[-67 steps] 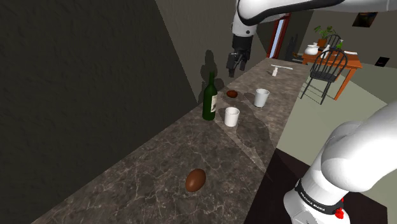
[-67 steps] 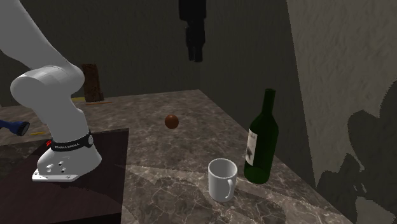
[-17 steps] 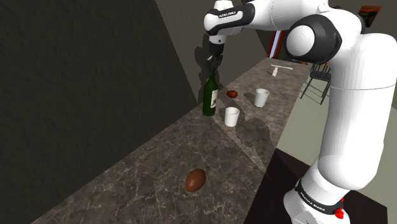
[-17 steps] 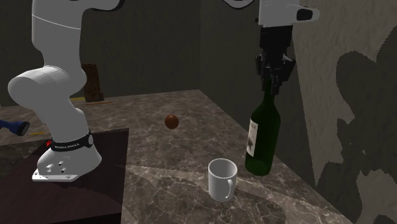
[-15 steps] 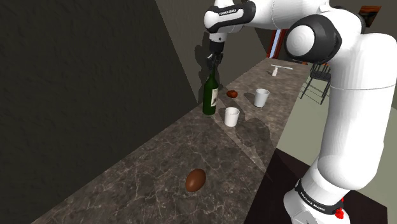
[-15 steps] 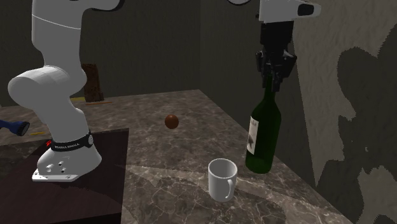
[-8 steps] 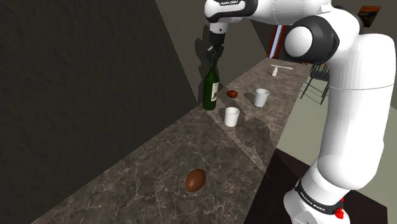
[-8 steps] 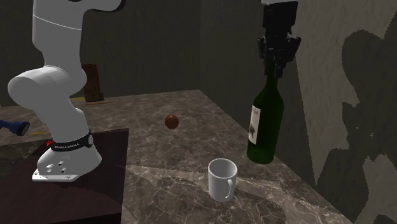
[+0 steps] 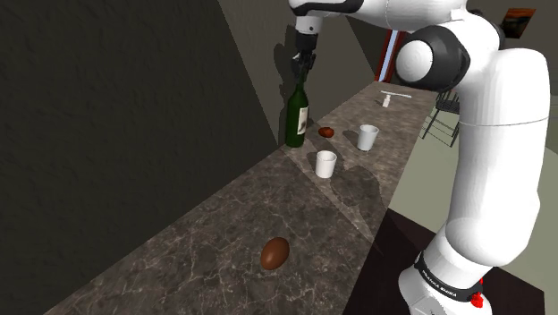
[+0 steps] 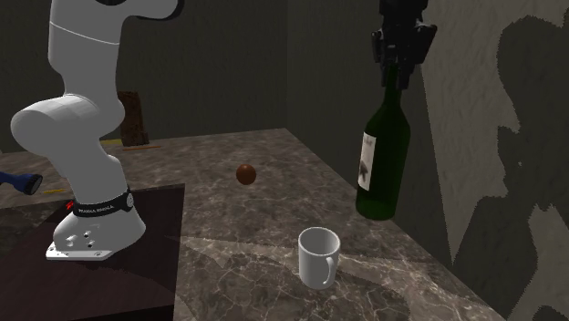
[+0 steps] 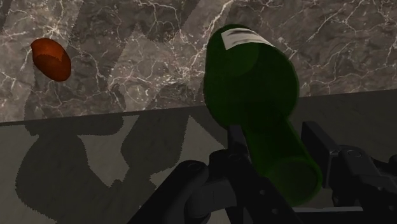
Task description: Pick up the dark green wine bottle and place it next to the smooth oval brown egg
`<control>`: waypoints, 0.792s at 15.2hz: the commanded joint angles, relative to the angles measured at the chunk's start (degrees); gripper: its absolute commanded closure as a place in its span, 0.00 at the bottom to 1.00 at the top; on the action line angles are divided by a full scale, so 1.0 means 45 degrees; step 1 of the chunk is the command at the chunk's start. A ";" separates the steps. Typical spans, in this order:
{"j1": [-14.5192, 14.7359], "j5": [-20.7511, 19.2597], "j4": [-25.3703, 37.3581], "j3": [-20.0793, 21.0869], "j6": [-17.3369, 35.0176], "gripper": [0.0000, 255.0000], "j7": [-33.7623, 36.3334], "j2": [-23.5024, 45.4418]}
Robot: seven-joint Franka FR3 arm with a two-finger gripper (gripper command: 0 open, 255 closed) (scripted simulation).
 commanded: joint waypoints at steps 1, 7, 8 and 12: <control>-0.0085 0.0048 0.0743 -0.0004 -0.0528 1.00 -0.0008 0.0216; 0.0544 -0.0390 -0.0873 0.0066 -0.0722 1.00 0.0547 -0.1650; 0.0693 -0.0501 -0.1277 0.0102 -0.0750 1.00 0.0703 -0.2096; 0.1214 -0.0907 -0.2569 0.0333 -0.1030 1.00 0.1378 -0.3723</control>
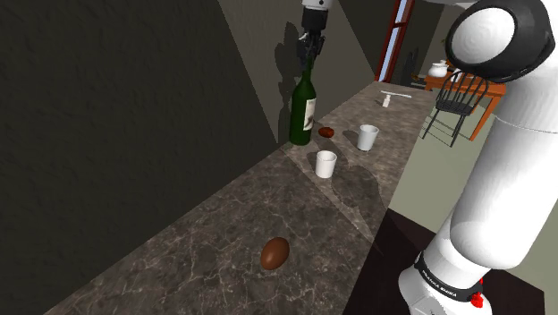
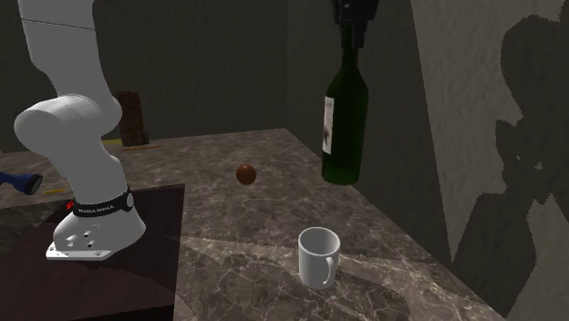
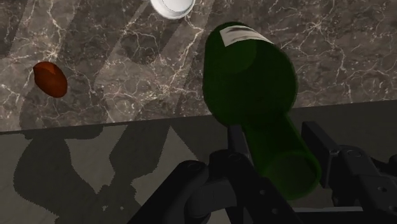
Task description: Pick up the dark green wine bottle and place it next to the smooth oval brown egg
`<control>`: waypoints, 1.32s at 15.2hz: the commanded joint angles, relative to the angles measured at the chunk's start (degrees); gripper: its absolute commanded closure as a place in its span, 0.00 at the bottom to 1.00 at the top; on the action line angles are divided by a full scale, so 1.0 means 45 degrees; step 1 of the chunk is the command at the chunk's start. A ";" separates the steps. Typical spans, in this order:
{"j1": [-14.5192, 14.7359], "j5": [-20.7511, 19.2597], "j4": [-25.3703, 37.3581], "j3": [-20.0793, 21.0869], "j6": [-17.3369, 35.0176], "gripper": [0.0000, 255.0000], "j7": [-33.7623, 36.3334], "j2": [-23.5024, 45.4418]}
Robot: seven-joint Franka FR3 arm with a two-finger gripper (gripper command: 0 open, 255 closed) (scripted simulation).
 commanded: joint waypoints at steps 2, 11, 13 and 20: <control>0.0393 -0.0284 -0.0744 0.0251 -0.0348 1.00 0.0610 -0.1140; 0.1209 -0.0736 -0.1820 0.1210 -0.1890 1.00 0.2340 -0.3809; 0.1361 -0.0764 -0.1840 0.1466 -0.2324 1.00 0.2744 -0.4265; 0.1855 -0.0685 -0.1302 0.2453 -0.4032 1.00 0.4232 -0.5434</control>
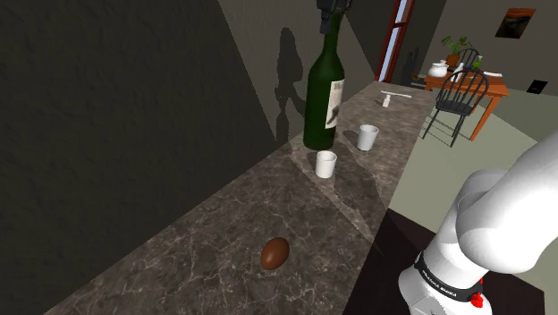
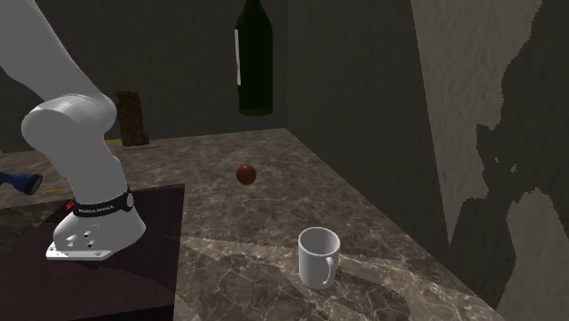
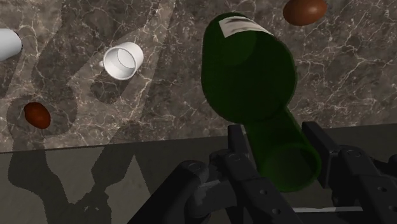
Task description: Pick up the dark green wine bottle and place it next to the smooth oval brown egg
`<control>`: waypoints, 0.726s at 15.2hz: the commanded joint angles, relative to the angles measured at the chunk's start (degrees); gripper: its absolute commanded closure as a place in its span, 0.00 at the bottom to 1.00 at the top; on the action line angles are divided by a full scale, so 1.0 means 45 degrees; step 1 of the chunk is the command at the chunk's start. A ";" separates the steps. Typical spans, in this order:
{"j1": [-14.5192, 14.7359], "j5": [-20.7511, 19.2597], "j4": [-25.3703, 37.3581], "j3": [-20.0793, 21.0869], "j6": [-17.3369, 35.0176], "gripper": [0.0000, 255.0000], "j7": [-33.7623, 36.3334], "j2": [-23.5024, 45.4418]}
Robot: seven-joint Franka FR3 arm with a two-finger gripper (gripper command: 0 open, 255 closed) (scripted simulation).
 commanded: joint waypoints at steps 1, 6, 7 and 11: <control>0.0127 0.0049 0.0237 0.0286 -0.0477 1.00 0.0437 -0.0233; 0.0447 0.0251 0.1339 0.1103 -0.1880 1.00 0.1642 -0.0541; 0.0505 0.0300 0.1631 0.1282 -0.2178 1.00 0.1902 -0.0550; 0.0709 0.0480 0.2311 0.1876 -0.2951 1.00 0.2786 -0.0658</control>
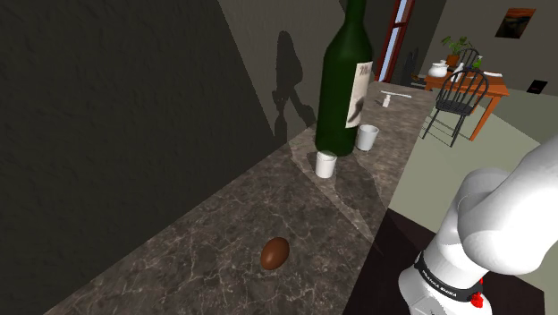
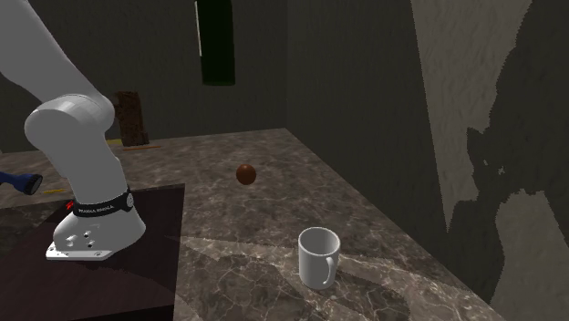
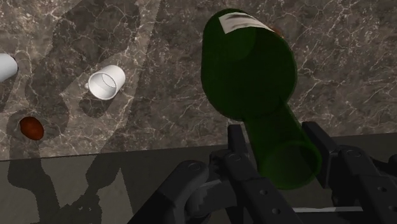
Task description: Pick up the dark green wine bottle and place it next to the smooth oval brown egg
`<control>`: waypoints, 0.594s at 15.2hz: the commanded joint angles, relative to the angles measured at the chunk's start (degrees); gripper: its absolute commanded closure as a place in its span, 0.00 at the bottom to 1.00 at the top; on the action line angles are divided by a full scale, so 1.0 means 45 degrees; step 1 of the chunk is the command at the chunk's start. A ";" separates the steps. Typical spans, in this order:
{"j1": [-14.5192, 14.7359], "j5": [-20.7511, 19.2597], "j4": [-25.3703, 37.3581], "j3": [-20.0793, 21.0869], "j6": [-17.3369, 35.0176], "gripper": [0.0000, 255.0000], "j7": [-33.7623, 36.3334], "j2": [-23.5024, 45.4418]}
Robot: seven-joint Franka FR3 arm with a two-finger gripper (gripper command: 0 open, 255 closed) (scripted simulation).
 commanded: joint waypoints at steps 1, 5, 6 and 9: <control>0.0036 0.0060 -0.0463 0.0073 0.0124 1.00 0.0136 -0.0335; 0.0052 0.0120 -0.2078 0.0006 0.0988 1.00 0.0060 -0.1089; 0.0057 0.0133 -0.2451 -0.0007 0.1191 1.00 0.0044 -0.1259; 0.0074 0.0167 -0.3511 -0.0038 0.1776 1.00 0.0001 -0.1735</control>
